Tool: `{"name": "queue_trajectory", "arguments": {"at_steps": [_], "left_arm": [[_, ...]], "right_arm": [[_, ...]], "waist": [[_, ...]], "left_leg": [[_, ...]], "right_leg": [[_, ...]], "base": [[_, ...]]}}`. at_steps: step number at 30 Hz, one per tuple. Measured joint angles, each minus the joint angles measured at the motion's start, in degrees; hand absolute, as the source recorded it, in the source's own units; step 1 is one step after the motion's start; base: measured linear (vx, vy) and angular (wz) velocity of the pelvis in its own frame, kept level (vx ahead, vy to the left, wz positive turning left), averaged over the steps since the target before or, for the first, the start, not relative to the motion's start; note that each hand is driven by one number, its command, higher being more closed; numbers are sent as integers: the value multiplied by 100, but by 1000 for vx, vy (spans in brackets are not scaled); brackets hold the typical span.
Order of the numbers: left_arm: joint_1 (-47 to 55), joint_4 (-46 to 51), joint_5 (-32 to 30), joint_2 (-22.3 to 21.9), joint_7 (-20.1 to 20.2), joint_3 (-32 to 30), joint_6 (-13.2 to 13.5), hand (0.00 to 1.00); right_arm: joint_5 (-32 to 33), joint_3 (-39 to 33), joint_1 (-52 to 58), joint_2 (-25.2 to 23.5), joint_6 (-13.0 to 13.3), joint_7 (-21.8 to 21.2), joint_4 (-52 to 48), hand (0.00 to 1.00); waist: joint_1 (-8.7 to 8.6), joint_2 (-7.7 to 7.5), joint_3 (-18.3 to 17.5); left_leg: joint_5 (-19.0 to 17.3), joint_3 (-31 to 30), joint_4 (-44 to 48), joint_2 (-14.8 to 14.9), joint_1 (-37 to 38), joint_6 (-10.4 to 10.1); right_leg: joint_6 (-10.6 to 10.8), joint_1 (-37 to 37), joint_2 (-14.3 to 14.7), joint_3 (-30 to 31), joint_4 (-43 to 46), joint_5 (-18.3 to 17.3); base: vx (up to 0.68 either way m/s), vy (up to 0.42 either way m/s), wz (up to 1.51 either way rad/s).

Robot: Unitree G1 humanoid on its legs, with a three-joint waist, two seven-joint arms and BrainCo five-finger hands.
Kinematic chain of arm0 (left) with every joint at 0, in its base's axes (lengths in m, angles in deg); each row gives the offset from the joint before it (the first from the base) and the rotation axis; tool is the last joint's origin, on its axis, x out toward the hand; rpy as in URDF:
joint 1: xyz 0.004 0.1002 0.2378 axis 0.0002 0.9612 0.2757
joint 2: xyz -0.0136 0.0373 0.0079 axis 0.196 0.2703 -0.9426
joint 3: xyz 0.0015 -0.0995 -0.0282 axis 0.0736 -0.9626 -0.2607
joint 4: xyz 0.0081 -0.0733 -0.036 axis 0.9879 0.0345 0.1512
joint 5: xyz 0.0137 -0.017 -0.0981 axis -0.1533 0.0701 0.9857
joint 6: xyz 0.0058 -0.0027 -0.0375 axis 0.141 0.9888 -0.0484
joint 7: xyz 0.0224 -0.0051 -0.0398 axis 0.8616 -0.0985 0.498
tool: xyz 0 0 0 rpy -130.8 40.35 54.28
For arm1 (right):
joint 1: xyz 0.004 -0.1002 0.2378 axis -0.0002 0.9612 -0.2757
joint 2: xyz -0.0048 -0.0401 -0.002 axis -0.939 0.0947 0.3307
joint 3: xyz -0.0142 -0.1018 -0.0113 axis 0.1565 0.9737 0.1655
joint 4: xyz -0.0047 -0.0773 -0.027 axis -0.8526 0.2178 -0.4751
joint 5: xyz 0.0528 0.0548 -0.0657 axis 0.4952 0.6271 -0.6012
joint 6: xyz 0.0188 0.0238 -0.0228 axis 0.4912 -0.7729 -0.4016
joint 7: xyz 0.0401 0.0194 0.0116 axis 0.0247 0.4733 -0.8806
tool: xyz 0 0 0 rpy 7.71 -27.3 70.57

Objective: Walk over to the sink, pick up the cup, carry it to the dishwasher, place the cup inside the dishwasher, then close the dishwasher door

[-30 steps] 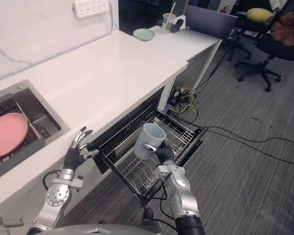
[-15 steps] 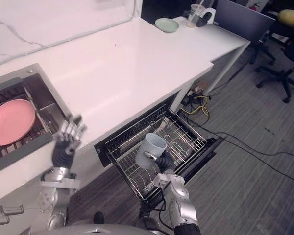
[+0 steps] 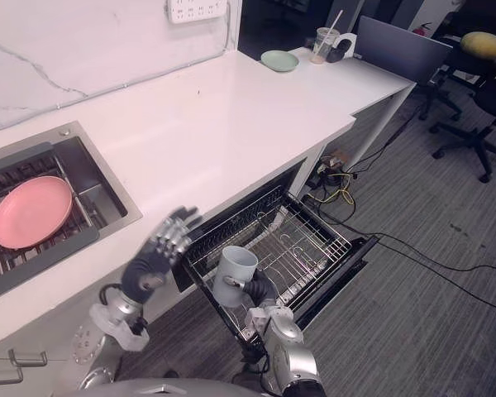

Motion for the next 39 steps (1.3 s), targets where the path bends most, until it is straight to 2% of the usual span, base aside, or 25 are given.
{"name": "queue_trajectory", "arguments": {"at_steps": [3,7,12,16,19,22,24,27,29,31,33,37,39], "left_arm": [[18,-304,77,107,299,227,-233,0],[10,-356,79,159,577,449,-243,0],[-158,-639,77,430,813,842,-304,0],[-250,-1048,14,469,650,902,-684,0],[-245,-1648,-140,520,274,852,-1005,0],[-170,-2327,-246,514,-9,582,-1236,0],[-71,-2919,-460,499,-237,183,-1378,0],[20,-3602,-763,500,-454,-231,-1357,0],[131,-4089,-973,499,-627,-544,-1243,0],[238,-4500,-1134,453,-906,-893,-962,0],[308,-4784,-1167,387,-1154,-1114,-740,0],[341,-4928,-1260,269,-1460,-1421,-420,0],[268,-4993,-1286,236,-1482,-1615,-267,0]], "right_arm": [[-2,0,0,33,-10,-1,196,100],[-3,85,-13,156,-15,8,429,100],[-9,242,-217,168,-16,11,858,100],[-276,244,-392,132,-15,0,1119,100],[-581,229,-438,146,-16,-9,1227,100],[-687,219,-499,159,-16,-22,1356,100],[-909,213,-599,221,-20,-33,1480,100],[-1043,132,-748,281,-19,-120,1573,100],[-1122,101,-945,354,-19,-181,1790,100],[-1133,101,-1123,486,-19,-220,1954,100],[-1147,91,-1357,587,-12,-216,2139,100],[-1359,-31,-1880,744,-1,-208,2532,100],[-1360,-48,-2379,926,7,-209,2841,100]], "waist": [[-17,39,-63],[-41,98,-135],[-117,156,-334],[-146,145,-339],[-145,102,-332],[-141,45,-302],[-127,8,-294],[-93,-23,-275],[-29,-63,-245],[77,-89,-171],[111,-80,-106],[270,-26,142],[355,8,361]], "left_leg": [[3,22,0,6,0,3],[-8,26,-14,16,-15,-15],[184,37,-232,12,75,7],[259,64,-340,15,175,5],[291,88,-347,14,184,8],[329,78,-375,15,180,4],[355,59,-378,13,166,11],[381,28,-380,2,149,11],[399,-16,-380,-5,132,9],[423,-66,-380,-15,114,19],[461,-172,-380,-48,31,26],[539,-299,-380,-98,-175,42],[618,-394,-378,-126,-378,45]], "right_leg": [[0,-2,8,36,-12,0],[-2,-3,15,41,-17,-2],[-8,2,51,32,-133,72],[-8,38,59,29,-134,94],[-5,37,59,33,-136,124],[-1,35,62,22,-142,144],[-2,32,65,5,-166,157],[3,31,67,-24,-173,160],[8,41,58,-81,-174,163],[12,55,45,-137,-175,166],[25,36,10,-248,-175,174],[48,-94,-38,-365,-171,217],[42,-238,-74,-469,-140,262]], "base": [[-59,-24,-4],[-59,-21,0],[-42,-26,-1],[-89,-21,-4],[-91,-11,-3],[-81,-11,2],[-81,-10,4],[-56,-6,7],[-50,-1,12],[-35,2,13],[-31,9,24],[-34,14,20],[-40,12,27]]}}
